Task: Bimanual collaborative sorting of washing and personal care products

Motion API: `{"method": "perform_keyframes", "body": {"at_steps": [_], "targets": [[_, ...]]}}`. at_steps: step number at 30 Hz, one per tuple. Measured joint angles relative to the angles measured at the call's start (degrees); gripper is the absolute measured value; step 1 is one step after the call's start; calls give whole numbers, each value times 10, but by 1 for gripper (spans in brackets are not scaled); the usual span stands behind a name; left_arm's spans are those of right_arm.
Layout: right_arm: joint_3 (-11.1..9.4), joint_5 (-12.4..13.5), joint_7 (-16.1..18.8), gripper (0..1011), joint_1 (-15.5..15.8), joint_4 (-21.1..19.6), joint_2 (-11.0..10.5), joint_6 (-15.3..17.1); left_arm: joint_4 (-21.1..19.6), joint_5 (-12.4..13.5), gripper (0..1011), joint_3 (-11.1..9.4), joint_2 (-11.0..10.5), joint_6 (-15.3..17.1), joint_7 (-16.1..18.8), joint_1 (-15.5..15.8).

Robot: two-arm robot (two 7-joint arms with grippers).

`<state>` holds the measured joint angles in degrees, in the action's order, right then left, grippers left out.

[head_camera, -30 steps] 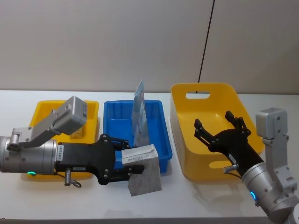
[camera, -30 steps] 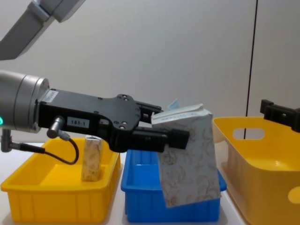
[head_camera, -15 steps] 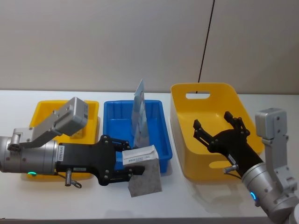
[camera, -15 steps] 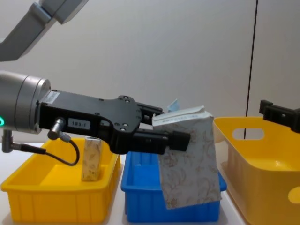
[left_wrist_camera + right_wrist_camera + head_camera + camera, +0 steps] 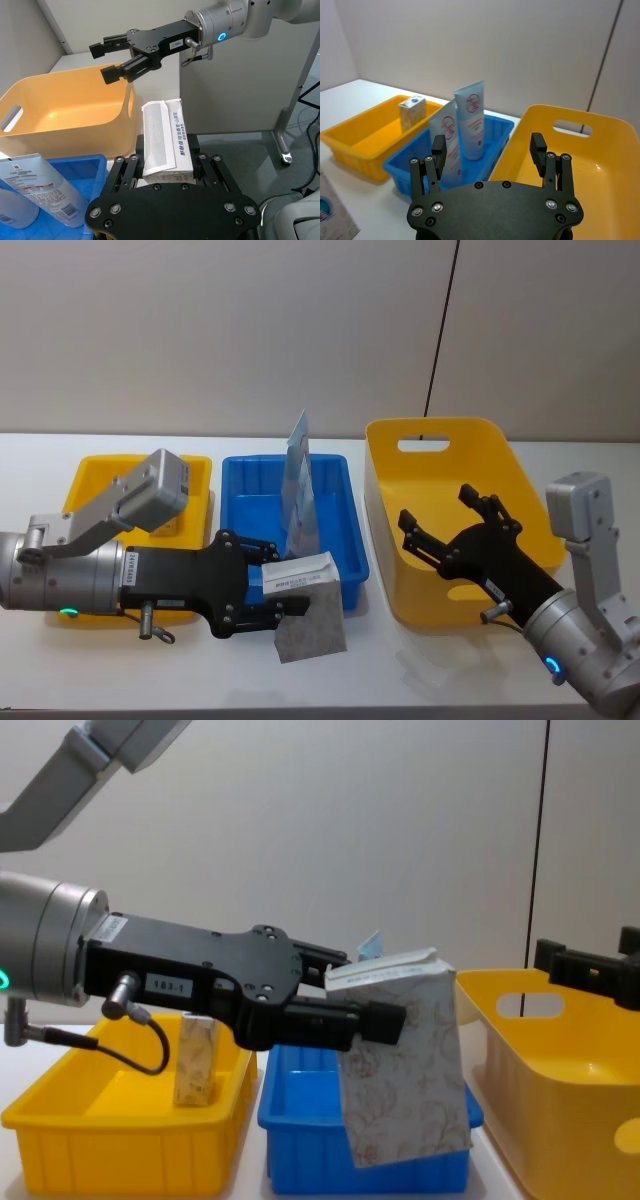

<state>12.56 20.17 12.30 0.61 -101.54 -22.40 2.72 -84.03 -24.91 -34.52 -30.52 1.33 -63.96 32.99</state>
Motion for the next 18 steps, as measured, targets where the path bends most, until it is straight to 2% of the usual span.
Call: {"method": "perform_keyframes", "body": {"at_steps": [18], "targets": [[8,49,149,1001,-16,10,-69,-27,0,0,429,0,0,0,0,0]]}}
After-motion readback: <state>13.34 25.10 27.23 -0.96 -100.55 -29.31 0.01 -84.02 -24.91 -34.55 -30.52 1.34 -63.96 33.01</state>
